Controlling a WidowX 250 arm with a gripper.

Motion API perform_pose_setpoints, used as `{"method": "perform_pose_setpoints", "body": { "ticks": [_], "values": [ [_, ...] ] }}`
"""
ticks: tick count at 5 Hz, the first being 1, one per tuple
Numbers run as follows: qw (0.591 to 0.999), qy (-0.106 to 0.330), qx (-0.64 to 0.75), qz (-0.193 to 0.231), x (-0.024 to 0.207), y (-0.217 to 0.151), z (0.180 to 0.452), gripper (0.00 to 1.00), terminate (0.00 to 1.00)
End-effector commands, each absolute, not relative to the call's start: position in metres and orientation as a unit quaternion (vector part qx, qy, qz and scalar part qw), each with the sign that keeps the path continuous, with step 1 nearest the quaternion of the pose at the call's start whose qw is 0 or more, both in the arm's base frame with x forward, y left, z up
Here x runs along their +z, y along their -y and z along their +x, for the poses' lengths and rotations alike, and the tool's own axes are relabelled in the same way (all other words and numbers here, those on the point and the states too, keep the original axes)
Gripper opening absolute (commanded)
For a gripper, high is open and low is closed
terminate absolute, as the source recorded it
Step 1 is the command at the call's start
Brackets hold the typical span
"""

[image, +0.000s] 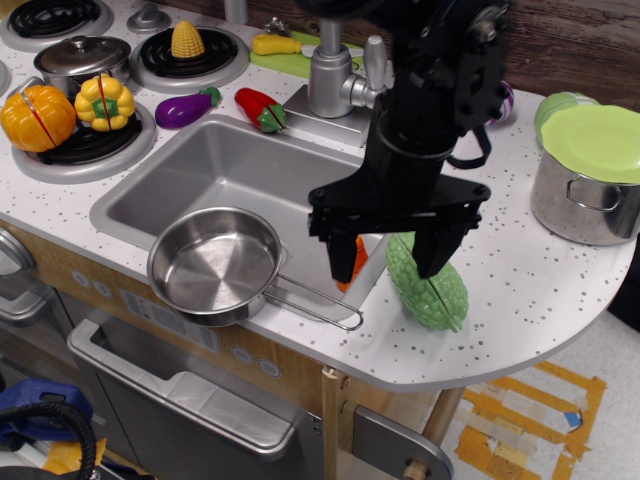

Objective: Put green squash in pot or pan

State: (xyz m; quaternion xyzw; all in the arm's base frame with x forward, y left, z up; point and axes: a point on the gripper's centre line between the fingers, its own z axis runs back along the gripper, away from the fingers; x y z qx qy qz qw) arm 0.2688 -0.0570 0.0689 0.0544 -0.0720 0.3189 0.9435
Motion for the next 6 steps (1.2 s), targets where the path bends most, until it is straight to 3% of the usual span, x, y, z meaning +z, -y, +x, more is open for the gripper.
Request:
{"method": "perform_pose_setpoints", "body": {
  "ticks": [1, 4, 6],
  "values": [
    [0.942, 0.105, 0.314, 0.048, 0.065, 0.06, 0.298, 1.0, 0.0],
    [0.944, 0.121, 0.307, -0.002, 0.024, 0.052, 0.307, 1.0, 0.0],
    [0.944, 0.129, 0.304, -0.026, 0.011, 0.051, 0.313, 1.0, 0.0]
  ]
}}
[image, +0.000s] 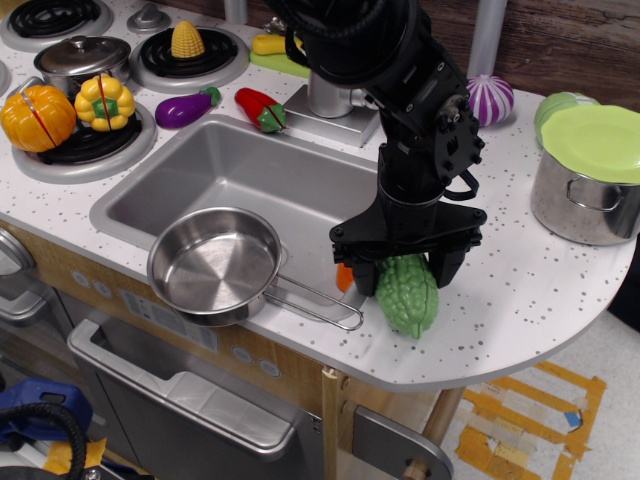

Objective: Put green squash in pot or pan

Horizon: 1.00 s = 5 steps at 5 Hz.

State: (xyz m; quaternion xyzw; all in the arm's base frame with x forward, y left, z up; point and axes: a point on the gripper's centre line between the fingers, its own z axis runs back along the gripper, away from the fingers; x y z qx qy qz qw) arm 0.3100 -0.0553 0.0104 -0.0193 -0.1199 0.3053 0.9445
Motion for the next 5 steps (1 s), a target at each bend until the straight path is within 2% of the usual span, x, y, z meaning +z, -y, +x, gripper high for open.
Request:
{"method": "perform_pose_setpoints", "body": {
  "ticks": [1, 3, 5],
  "values": [
    [0.945, 0.118, 0.305, -0.017, 0.025, 0.048, 0.313, 0.0, 0.0],
    [0.955, 0.065, 0.288, 0.032, 0.084, 0.016, 0.3, 0.0, 0.0],
    [0.956, 0.058, 0.28, 0.058, 0.103, -0.017, 0.272, 0.0, 0.0]
  ]
}}
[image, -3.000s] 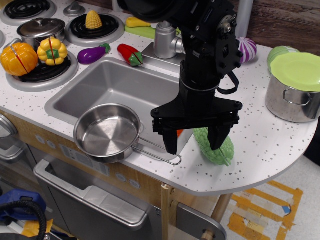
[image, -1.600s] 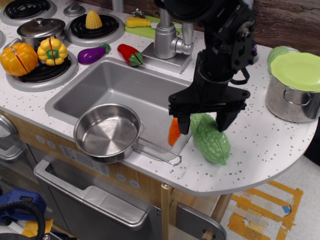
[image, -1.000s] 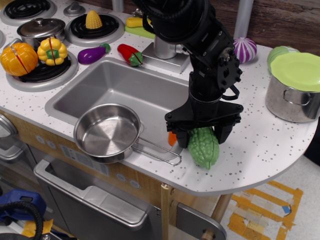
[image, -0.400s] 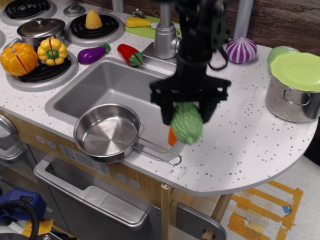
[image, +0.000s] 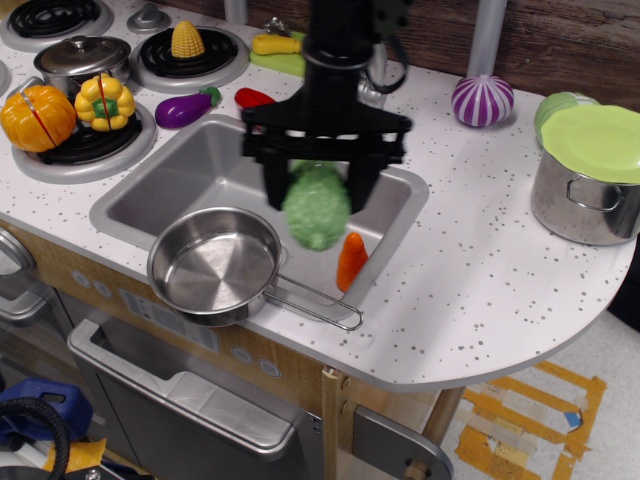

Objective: Put green squash in pot or pan

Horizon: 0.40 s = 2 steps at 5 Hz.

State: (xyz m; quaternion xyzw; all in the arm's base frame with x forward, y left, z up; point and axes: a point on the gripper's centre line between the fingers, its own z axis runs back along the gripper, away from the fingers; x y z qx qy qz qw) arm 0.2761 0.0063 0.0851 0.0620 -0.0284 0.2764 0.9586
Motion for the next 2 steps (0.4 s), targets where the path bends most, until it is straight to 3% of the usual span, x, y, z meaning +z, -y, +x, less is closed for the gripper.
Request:
{"method": "perform_pose_setpoints", "body": {
  "ticks": [1, 2],
  "values": [
    [0.96, 0.054, 0.261, 0.09, 0.104, -0.042, 0.251, 0.0, 0.0],
    [0.963, 0.064, 0.247, 0.091, 0.09, -0.061, 0.245, 0.0, 0.0]
  ]
}}
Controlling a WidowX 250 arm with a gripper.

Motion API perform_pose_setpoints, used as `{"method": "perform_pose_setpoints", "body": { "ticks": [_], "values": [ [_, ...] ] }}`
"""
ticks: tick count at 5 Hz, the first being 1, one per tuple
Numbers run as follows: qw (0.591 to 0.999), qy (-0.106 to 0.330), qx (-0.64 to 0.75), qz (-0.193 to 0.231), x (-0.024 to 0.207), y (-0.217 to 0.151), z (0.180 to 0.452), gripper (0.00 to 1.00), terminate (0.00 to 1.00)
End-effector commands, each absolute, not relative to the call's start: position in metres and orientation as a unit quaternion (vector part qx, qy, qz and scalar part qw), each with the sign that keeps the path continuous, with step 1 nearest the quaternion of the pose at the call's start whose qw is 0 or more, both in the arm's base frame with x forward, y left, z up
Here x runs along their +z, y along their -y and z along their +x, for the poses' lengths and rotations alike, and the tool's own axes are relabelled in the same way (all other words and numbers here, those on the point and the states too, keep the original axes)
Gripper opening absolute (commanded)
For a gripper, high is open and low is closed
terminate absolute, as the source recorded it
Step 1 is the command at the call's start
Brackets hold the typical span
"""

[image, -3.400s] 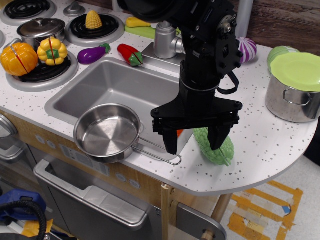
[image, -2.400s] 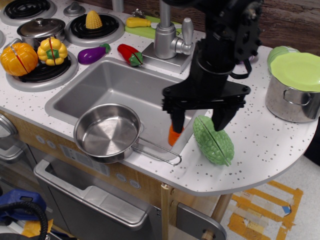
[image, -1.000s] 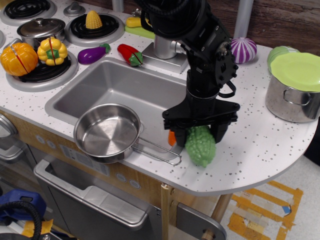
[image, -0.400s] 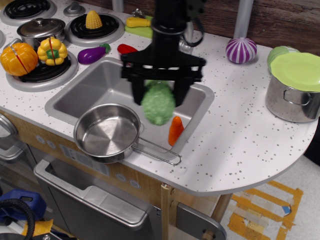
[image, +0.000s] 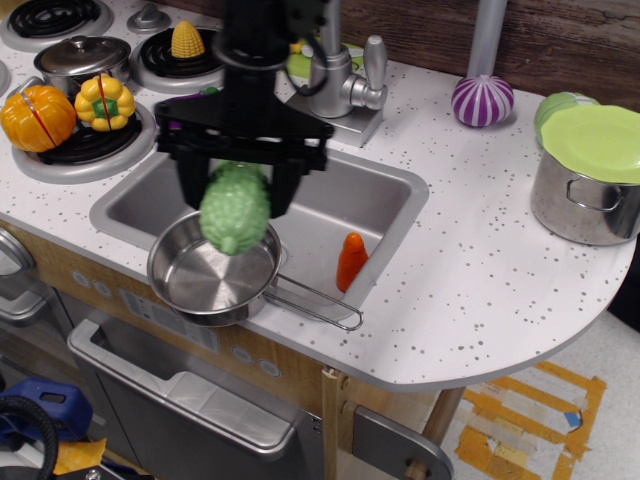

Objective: Put green squash in pot or pan

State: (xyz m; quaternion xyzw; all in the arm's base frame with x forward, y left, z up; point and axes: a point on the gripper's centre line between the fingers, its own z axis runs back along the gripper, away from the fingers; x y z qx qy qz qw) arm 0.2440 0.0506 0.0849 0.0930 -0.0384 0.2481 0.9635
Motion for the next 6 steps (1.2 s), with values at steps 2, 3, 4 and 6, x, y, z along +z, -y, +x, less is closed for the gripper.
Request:
{"method": "perform_pose_setpoints", "body": {
  "ticks": [2, 3, 4, 6],
  "values": [
    [0.97, 0.077, 0.226, 0.049, 0.056, -0.08, 0.25, 0.0, 0.0],
    [0.971, 0.088, 0.218, 0.03, 0.041, -0.083, 0.253, 1.0, 0.0],
    [0.971, 0.093, 0.218, 0.026, 0.037, -0.083, 0.256, 1.0, 0.0],
    [0.971, 0.093, 0.218, 0.026, 0.037, -0.083, 0.256, 1.0, 1.0]
  ]
}}
